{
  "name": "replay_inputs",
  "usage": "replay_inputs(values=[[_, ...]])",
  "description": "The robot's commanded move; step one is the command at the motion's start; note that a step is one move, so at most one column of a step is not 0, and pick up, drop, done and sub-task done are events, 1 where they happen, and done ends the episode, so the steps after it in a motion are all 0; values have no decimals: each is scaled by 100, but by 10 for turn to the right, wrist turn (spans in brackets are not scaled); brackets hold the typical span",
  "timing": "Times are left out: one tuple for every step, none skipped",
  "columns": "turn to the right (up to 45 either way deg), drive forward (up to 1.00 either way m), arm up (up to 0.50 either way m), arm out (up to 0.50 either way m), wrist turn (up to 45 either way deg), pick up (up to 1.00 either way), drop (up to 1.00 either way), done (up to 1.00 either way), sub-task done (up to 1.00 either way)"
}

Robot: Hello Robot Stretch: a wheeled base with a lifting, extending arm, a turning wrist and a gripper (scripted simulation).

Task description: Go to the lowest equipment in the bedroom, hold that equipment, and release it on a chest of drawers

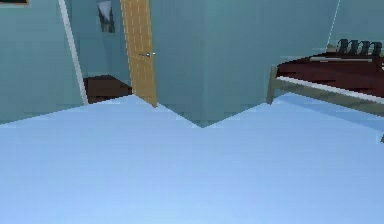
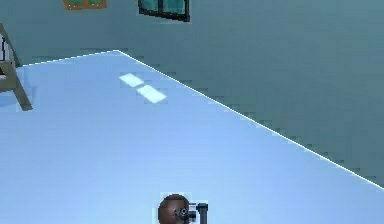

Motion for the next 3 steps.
replay_inputs(values=[[0, 0, 0, 0, 450, 0, 0, 0, 0], [0, 0, 0, 0, 450, 0, 0, 0, 0], [0, 0, 0, 0, 210, 0, 0, 0, 0]])
